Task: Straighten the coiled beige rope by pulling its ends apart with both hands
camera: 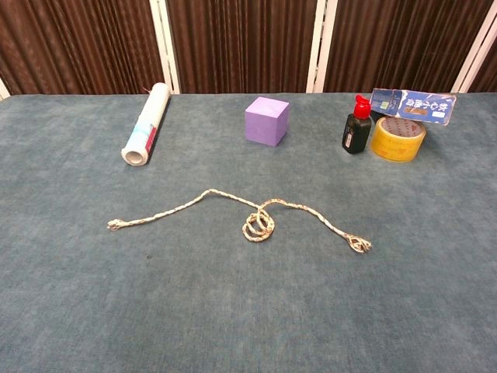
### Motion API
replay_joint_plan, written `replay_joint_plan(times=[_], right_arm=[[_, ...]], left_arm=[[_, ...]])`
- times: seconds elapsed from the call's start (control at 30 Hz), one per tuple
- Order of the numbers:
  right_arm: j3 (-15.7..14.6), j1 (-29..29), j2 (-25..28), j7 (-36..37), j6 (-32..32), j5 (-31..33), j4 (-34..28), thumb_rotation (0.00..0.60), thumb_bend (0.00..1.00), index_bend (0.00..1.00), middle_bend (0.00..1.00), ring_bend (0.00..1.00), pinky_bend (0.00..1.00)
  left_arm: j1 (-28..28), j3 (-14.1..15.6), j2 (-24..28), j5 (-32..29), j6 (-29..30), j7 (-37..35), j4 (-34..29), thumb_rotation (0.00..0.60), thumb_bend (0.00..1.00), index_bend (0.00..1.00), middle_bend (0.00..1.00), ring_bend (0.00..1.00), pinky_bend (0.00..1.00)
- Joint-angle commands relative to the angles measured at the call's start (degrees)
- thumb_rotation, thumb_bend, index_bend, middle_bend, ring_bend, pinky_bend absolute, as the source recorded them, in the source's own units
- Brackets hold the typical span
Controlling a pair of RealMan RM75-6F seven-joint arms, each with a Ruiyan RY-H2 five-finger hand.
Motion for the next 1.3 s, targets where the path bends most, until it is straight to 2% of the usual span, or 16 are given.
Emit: replay_joint_plan(times=[0.03, 0.3, 0.5, 0.6, 0.83, 1.03, 1.3], right_arm=[[-0.04, 0.08, 0.12, 0.28, -0.15, 0.06, -0.12, 0.600, 0.28, 0.00, 0.00, 0.00, 0.00], [-0.32, 0.08, 0.29, 0.52, -0.16, -0.23, -0.32, 0.600, 0.28, 0.00, 0.00, 0.00, 0.00], [-0.30, 0.39, 0.22, 0.09, -1.73, 1.14, -1.02, 0.600, 0.28, 0.00, 0.00, 0.00, 0.00], [-0.13, 1.31, 0.06, -0.51, -3.98, 2.24, -1.13, 0.600, 0.28, 0.00, 0.00, 0.00, 0.00], [1.97, 3.84, -1.11, -5.89, -8.41, 5.87, -2.53, 0.600, 0.28, 0.00, 0.00, 0.00, 0.00], [3.96, 6.70, -1.78, -7.98, -11.71, 8.02, -5.31, 0.600, 0.28, 0.00, 0.00, 0.00, 0.00], [5.04, 8.60, -2.28, -10.87, -14.38, 10.52, -6.92, 0.600, 0.28, 0.00, 0.00, 0.00, 0.00]], left_arm=[[0.18, 0.30, -0.18, 0.53, 0.50, 0.39, -0.01, 0.600, 0.43, 0.00, 0.00, 0.00, 0.11], [-1.60, 1.45, -0.79, 3.44, -0.81, -0.89, -1.22, 0.600, 0.43, 0.00, 0.00, 0.00, 0.11], [-6.37, 0.32, -0.75, 2.36, -9.26, 4.27, -6.65, 0.600, 0.43, 0.00, 0.00, 0.00, 0.11], [-9.34, -0.96, -2.97, 0.63, -14.55, 6.53, -7.73, 0.600, 0.43, 0.01, 0.00, 0.00, 0.11], [-14.54, -4.14, -10.01, -2.66, -21.72, 9.86, -5.27, 0.600, 0.43, 0.13, 0.00, 0.00, 0.10], [-18.32, -6.62, -14.07, -7.28, -27.32, 11.02, -3.55, 0.600, 0.43, 0.22, 0.00, 0.00, 0.10], [-20.64, -8.70, -16.78, -9.67, -28.22, 10.76, -2.39, 0.600, 0.43, 0.37, 0.00, 0.00, 0.10]])
